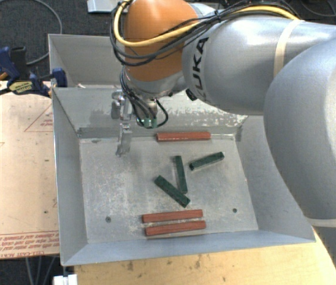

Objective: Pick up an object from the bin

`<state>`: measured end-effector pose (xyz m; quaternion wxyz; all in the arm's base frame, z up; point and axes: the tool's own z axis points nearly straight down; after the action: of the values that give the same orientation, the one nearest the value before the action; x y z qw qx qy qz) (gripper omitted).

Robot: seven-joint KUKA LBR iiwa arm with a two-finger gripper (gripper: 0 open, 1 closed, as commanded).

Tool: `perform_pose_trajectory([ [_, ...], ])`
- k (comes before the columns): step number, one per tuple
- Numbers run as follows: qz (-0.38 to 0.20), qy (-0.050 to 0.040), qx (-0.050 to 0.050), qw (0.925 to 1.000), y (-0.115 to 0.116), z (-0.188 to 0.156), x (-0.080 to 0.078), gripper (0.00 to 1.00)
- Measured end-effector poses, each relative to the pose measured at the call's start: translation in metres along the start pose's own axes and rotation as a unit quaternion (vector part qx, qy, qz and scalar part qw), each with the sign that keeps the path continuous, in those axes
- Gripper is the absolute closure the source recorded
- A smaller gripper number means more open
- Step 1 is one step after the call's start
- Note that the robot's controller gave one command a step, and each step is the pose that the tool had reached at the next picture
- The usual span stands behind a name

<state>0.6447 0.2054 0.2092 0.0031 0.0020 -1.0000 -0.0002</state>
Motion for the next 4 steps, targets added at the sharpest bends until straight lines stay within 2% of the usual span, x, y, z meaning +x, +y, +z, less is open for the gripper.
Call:
perform_pose_trajectory([
  [1, -0.036, 0.0004, 0.001, 0.9994, -0.016, 0.144, 0.031, 0.0],
  [2, -0.185, -0.006, 0.002, 0.9828, -0.081, 0.072, 0.045, 0.0],
  [3, -0.152, -0.0038, 0.001, 0.9884, -0.173, 0.142, 0.004, 0.0],
  [4, -0.291, -0.0036, 0.001, 0.9568, -0.188, 0.139, 0.018, 0.0],
])
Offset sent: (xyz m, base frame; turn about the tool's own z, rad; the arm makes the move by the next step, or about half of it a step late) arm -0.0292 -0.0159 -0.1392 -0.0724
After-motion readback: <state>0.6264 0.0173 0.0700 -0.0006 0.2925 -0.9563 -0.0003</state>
